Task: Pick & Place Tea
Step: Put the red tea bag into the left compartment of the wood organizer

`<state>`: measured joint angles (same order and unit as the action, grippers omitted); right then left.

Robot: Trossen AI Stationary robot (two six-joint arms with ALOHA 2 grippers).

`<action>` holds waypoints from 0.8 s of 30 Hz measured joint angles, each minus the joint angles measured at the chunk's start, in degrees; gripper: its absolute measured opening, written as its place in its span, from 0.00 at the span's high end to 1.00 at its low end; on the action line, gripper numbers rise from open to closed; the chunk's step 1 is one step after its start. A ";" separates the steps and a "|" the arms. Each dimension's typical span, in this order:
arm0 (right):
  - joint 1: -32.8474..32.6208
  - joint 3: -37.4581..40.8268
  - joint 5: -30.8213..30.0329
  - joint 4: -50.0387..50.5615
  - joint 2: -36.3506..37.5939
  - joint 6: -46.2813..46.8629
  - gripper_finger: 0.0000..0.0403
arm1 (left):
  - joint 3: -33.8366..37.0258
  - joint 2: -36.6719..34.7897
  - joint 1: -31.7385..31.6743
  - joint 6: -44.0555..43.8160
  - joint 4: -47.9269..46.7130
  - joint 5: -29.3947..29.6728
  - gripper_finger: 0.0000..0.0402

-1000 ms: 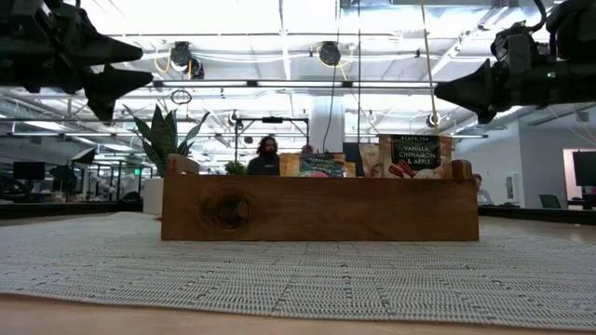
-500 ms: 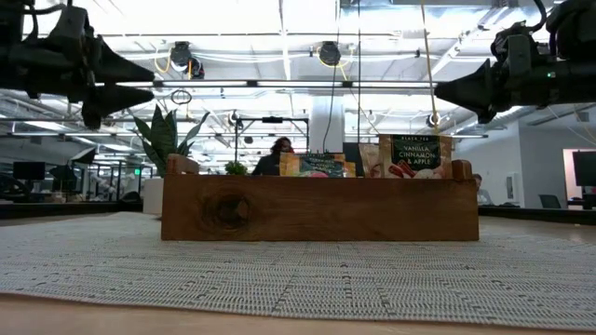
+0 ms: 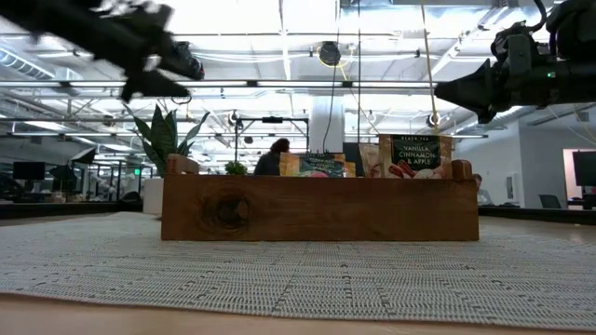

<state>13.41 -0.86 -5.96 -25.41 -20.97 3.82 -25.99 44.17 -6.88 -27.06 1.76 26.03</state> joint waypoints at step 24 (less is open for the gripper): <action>-0.02 0.02 0.00 0.17 0.00 0.01 0.97 | -35.72 59.68 -31.20 4.60 -21.65 -30.92 0.32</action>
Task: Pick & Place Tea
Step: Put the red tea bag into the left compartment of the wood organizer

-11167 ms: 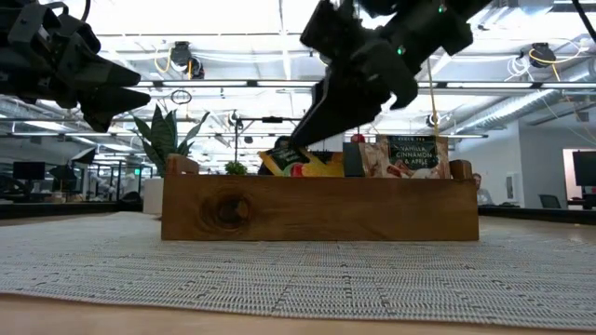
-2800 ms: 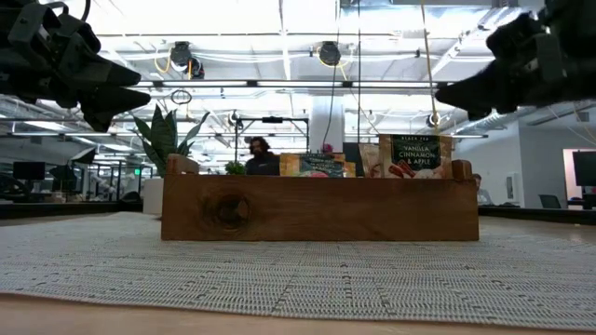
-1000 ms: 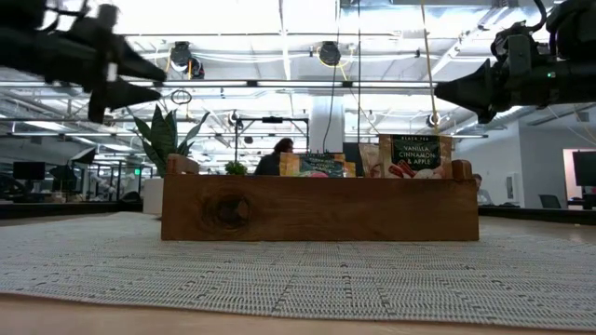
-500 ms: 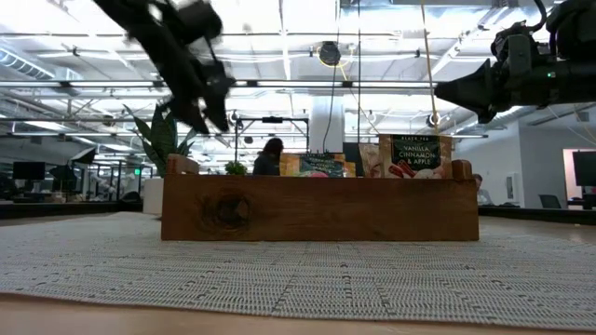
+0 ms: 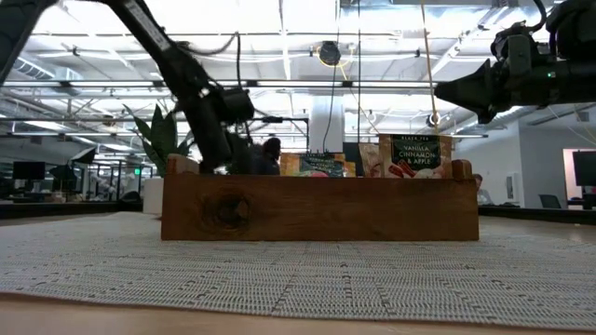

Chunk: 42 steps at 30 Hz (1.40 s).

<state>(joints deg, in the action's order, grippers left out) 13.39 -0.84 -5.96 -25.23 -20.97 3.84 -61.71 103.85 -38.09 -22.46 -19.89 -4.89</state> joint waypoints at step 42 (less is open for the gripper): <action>0.00 0.00 0.02 0.02 0.02 -0.02 0.97 | -0.39 2.53 7.41 4.55 -8.21 16.69 0.99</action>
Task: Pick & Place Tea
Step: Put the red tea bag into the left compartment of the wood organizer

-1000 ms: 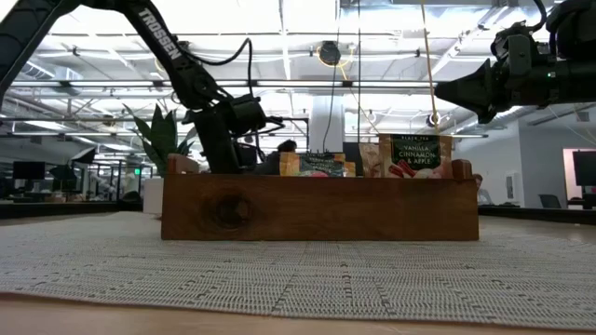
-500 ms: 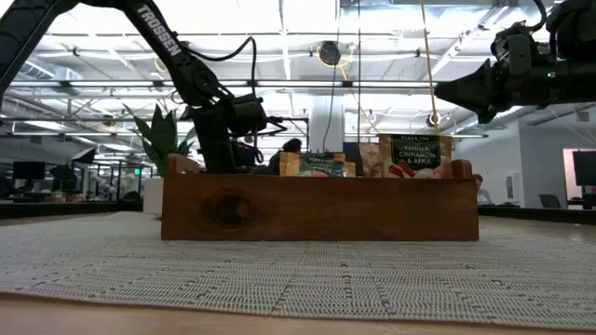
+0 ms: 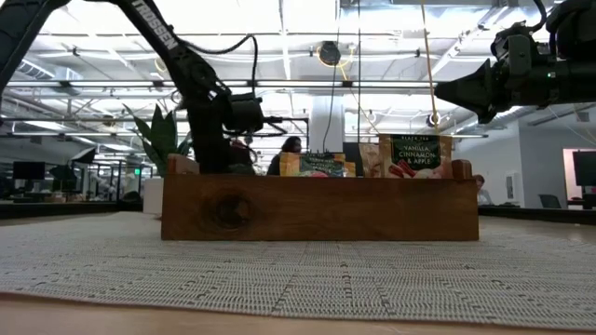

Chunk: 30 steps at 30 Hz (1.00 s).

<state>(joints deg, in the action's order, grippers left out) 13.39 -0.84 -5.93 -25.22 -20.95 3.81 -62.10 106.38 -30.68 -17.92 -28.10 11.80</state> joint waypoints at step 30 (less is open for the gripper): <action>0.00 0.00 0.00 0.22 -0.01 0.00 0.97 | -25.19 2.79 51.44 32.99 -44.48 31.16 0.98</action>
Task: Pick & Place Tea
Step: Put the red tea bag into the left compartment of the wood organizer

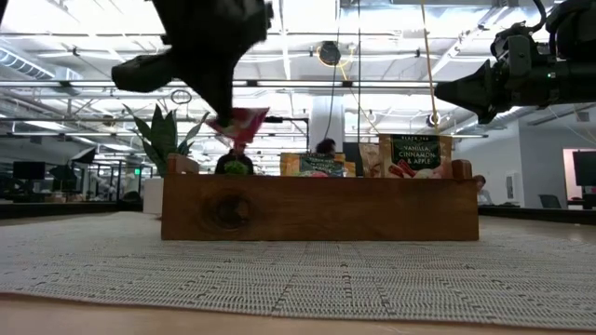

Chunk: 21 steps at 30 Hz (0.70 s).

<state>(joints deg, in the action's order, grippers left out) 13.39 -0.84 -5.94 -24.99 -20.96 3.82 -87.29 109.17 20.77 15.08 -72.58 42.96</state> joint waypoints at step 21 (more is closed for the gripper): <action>0.00 0.00 0.00 0.00 -0.01 0.01 0.97 | -15.28 11.33 6.14 4.32 -17.25 -7.46 0.99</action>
<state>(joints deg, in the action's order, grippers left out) 13.39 -0.84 -5.93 -24.99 -20.97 3.83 -102.56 120.50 26.91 19.40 -89.84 35.50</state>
